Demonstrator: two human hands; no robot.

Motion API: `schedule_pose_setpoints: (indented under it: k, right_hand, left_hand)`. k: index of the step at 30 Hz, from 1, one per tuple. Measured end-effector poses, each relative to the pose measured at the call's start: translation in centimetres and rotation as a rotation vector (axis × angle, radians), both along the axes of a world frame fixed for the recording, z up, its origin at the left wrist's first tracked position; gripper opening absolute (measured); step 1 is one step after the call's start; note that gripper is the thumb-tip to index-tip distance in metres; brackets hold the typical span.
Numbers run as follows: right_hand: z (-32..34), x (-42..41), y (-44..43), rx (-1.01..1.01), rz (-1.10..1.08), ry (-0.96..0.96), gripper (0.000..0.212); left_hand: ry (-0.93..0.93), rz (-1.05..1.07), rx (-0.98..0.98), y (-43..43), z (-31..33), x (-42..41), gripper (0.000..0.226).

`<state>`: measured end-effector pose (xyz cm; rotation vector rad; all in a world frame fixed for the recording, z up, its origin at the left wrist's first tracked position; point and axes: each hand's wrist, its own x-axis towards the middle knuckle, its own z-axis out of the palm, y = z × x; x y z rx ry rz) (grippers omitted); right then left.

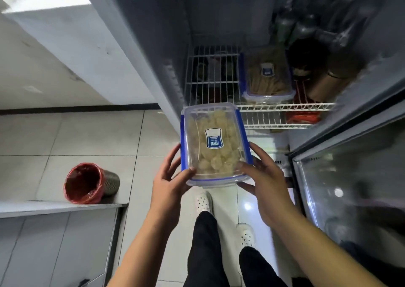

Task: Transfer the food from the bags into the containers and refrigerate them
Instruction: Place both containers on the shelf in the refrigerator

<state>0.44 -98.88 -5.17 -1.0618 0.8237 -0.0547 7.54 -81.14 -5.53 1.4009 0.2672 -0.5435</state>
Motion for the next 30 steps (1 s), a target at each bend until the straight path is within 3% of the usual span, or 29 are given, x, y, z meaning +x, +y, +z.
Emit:
schedule_pose_setpoints:
  k: [8, 14, 16, 19, 21, 24, 30]
  right_hand:
    - [-2.9, 8.6, -1.3, -0.020, -0.081, 0.002, 0.052]
    - [-3.6, 11.1, -2.5, -0.014, -0.133, 0.016, 0.052]
    - [-3.7, 11.2, -2.5, -0.010, -0.140, 0.018, 0.052]
    - [-3.6, 11.1, -2.6, 0.000, -0.167, 0.007, 0.052]
    - [-3.6, 11.3, -2.6, 0.012, -0.197, -0.006, 0.050]
    - [-3.5, 11.8, -2.7, 0.028, -0.242, -0.010, 0.048]
    - [-3.3, 11.9, -3.4, 0.080, -0.200, -0.023, 0.046]
  left_hand:
    - [-0.065, -0.047, 0.015, -2.9, -3.4, 8.9, 0.058]
    - [-0.123, -0.036, 0.015, -4.4, -4.6, 9.8, 0.055]
    - [-0.320, -0.036, 0.173, -4.5, -5.0, 8.7, 0.058]
    - [-0.922, -0.255, 0.760, -4.8, -6.1, 6.9, 0.066]
    - [-1.156, -0.387, 0.996, -5.6, -6.5, 6.6, 0.069]
    - [-1.259, -0.437, 1.114, -7.1, -6.0, 7.7, 0.072]
    - [-1.295, -0.559, 1.214, -8.5, -5.0, 10.3, 0.069]
